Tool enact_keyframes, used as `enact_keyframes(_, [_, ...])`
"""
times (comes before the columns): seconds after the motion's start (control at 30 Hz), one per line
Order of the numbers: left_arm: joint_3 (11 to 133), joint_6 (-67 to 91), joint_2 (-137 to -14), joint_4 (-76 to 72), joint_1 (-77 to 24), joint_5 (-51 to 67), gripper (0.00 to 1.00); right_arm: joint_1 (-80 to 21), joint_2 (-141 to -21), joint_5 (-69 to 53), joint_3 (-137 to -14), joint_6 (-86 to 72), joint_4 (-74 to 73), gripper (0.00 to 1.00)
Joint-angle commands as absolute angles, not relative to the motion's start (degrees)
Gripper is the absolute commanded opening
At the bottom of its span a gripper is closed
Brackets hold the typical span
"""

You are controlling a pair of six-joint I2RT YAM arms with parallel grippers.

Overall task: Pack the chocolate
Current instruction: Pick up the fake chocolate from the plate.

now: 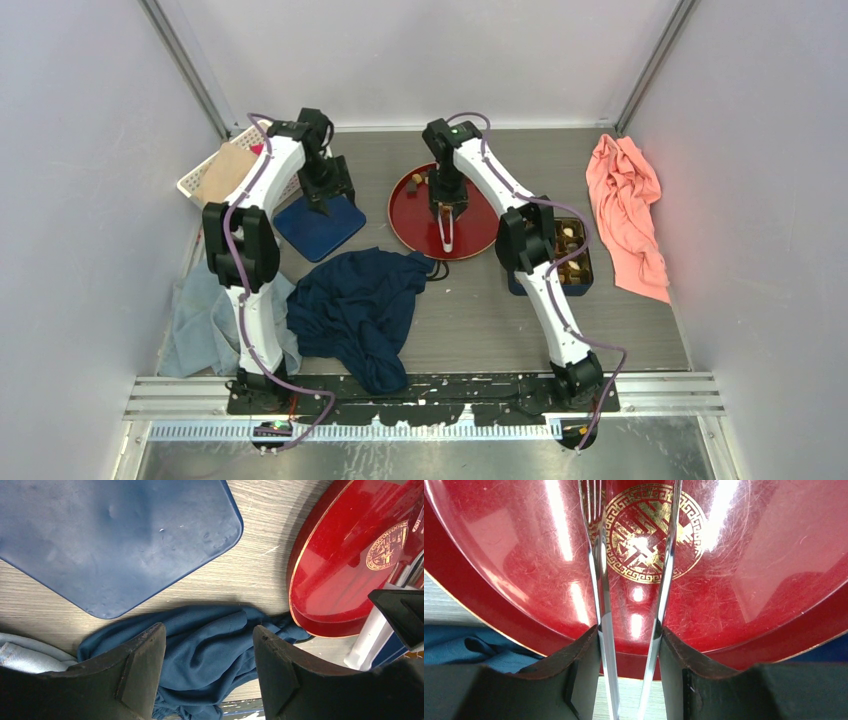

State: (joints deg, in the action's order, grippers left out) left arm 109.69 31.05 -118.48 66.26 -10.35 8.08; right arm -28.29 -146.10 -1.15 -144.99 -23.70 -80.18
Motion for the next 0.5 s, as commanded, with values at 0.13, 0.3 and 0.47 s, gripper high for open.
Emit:
enact_keyframes(0.13, [111.05,30.66,-116.53,64.78,-9.5,9.25,0.65,-28.63,-147.48,-0.18,-148.98,-24.79,-79.27,0.42])
enact_keyframes(0.3, [110.58,30.64,-116.25,64.61,-9.43,9.24,0.65,-28.58,-146.85,2.3,-148.21,-24.92,-78.59,0.38])
enact_keyframes(0.47, [110.83,30.74,-116.33,64.62,-9.45,9.55,0.65,-28.59,-146.99,2.24,-148.53,-24.89,-78.09,0.38])
